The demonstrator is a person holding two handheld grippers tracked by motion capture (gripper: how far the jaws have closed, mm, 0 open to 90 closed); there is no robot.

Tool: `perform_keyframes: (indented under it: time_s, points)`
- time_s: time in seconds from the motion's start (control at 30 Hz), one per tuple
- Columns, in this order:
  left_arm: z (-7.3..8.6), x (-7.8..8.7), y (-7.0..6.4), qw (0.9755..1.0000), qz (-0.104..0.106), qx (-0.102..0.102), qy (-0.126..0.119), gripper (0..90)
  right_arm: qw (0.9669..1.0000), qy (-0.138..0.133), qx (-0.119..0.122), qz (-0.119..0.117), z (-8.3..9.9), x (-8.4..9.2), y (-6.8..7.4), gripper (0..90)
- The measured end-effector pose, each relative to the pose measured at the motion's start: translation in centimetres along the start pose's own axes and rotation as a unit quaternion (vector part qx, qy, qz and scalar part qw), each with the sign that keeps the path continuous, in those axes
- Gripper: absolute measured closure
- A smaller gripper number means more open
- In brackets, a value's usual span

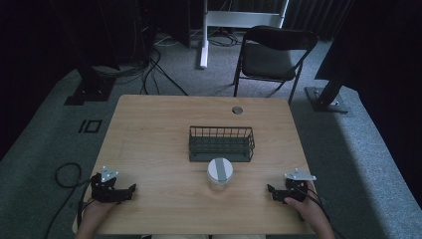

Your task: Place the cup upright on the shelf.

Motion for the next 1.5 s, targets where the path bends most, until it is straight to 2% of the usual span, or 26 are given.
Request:
perform_keyframes:
  time_s: [0.43, 0.63, 0.8, 1.0, 1.2, 1.33, 1.43, 1.5]
  points:
    - [0.0, 0.0, 0.0, 1.0, 0.0, 0.0, 0.0, 0.4, 1.0, -0.001, 0.008, -0.005, -0.1, 0.0, 0.1, 11.4]
    - [0.0, 0.0, 0.0, 1.0, 0.0, 0.0, 0.0, 0.4, 0.9998, 0.0, 0.016, -0.011, -0.2, -0.1, 0.7, 11.4]
    - [0.0, 0.0, 0.0, 1.0, 0.0, 0.0, 0.0, 0.5, 0.9992, -0.002, 0.035, -0.017, -0.7, -0.3, 1.7, 11.5]
    - [0.0, 0.0, 0.0, 1.0, 0.0, 0.0, 0.0, 0.4, 0.9981, -0.011, 0.048, -0.038, -1.4, -0.4, 3.3, 11.5]
    - [0.0, 0.0, 0.0, 1.0, 0.0, 0.0, 0.0, 0.5, 0.9957, -0.023, 0.058, -0.069, -2.1, -0.3, 5.1, 11.5]
    - [0.0, 0.0, 0.0, 1.0, 0.0, 0.0, 0.0, 0.4, 0.9945, -0.026, 0.064, -0.079, -2.4, -0.4, 5.8, 11.5]
    - [0.0, 0.0, 0.0, 1.0, 0.0, 0.0, 0.0, 0.4, 0.9924, -0.034, 0.068, -0.097, -2.7, -0.3, 6.5, 11.5]
    - [0.0, 0.0, 0.0, 1.0, 0.0, 0.0, 0.0, 0.4, 0.9919, -0.035, 0.072, -0.099, -2.8, -0.3, 6.8, 11.5]
Point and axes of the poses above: each handheld gripper's, and its own axes: x roughly backward along the jaws, z roughly out of its underside, y roughly to its left, the point moved 6 cm from there along -x, roughly forward along the jaws, and after that the axes turned 9 degrees about y, right-handed, at the moved point
